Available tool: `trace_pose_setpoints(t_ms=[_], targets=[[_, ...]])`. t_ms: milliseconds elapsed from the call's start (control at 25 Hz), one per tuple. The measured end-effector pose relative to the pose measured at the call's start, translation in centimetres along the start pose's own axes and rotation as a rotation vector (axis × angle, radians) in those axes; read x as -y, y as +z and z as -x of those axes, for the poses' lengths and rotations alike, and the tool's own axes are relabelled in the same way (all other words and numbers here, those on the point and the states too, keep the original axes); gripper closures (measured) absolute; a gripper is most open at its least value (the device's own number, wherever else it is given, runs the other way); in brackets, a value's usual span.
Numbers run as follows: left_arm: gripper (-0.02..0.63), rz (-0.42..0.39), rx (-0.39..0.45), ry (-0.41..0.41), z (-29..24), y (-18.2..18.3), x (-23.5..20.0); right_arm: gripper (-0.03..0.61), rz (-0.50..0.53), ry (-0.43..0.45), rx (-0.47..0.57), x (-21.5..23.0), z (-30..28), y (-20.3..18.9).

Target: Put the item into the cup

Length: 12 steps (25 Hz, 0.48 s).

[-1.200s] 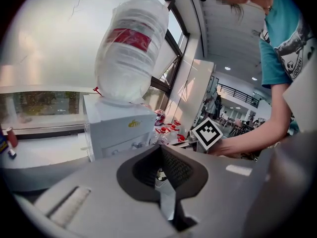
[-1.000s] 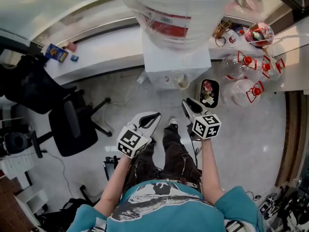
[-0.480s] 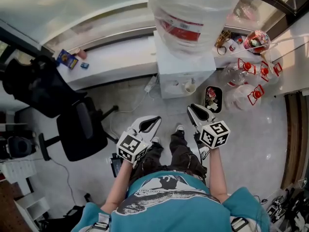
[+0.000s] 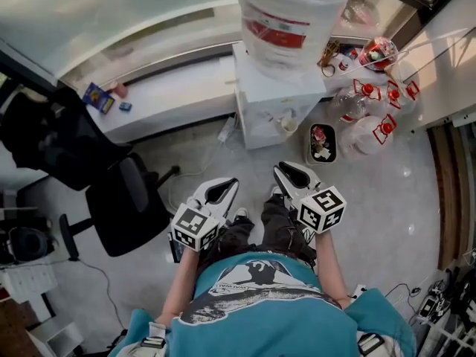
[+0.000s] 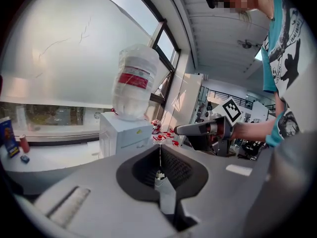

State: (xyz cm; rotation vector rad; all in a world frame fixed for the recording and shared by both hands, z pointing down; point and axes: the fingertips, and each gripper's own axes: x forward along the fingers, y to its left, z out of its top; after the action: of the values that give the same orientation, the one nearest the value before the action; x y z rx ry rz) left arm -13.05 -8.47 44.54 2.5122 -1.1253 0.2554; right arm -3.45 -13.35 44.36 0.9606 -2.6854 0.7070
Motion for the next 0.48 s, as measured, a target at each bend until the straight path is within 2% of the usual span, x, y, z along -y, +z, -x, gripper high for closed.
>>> trace_pose_setpoints(t_ms=[480], targets=[[0.597, -0.023, 0.001, -0.126, 2.6, -1.2, 2.7, 0.517, 0.026, -0.052, 0.025, -6.9, 2.7, -1.2]])
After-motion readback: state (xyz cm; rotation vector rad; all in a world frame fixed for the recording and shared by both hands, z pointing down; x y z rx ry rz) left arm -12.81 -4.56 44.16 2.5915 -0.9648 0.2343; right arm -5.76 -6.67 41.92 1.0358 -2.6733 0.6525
